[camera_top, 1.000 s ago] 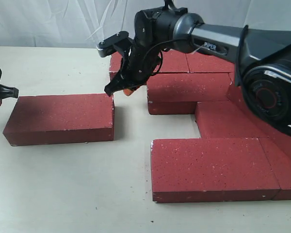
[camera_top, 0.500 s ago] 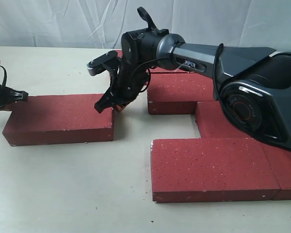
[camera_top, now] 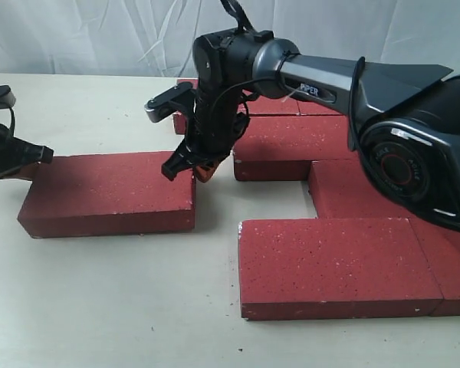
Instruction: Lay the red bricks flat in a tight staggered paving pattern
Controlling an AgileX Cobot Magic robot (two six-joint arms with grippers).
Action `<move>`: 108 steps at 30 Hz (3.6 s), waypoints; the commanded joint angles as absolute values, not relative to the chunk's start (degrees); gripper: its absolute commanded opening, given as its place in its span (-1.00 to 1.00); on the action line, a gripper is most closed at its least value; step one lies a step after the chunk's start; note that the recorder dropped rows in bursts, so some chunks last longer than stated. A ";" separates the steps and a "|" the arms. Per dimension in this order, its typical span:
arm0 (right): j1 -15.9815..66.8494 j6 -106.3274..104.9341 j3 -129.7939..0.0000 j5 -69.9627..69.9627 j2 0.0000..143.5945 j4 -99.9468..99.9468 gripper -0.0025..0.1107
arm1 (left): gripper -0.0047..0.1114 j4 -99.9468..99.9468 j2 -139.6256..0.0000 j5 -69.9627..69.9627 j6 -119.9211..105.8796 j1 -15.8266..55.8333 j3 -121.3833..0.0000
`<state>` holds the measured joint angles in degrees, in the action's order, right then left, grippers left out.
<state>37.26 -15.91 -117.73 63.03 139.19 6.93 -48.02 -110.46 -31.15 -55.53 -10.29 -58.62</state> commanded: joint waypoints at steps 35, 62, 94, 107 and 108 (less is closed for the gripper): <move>35.95 -10.38 -117.98 69.96 137.93 -10.23 -0.97 | -0.92 -47.71 -107.64 -34.52 -57.44 -8.43 -58.84; 29.75 -21.92 -117.98 64.26 129.38 9.78 -0.97 | -0.92 -50.04 -107.64 -29.77 -57.59 -8.43 -58.84; 21.79 -19.64 -117.98 66.48 131.76 11.33 -0.97 | -0.92 -50.51 -107.64 -29.66 -57.75 -8.43 -58.84; 27.96 -31.62 -112.68 69.96 129.54 16.61 -0.97 | -0.92 -50.58 -107.64 -30.03 -57.75 -8.43 -58.84; 28.08 -31.62 -111.99 69.96 129.54 16.05 -0.97 | -0.92 -50.58 -107.64 -30.13 -57.75 -8.43 -58.84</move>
<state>27.50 -30.04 -113.67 69.60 129.80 16.95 -49.59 -108.14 -29.74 -57.68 -8.18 -58.65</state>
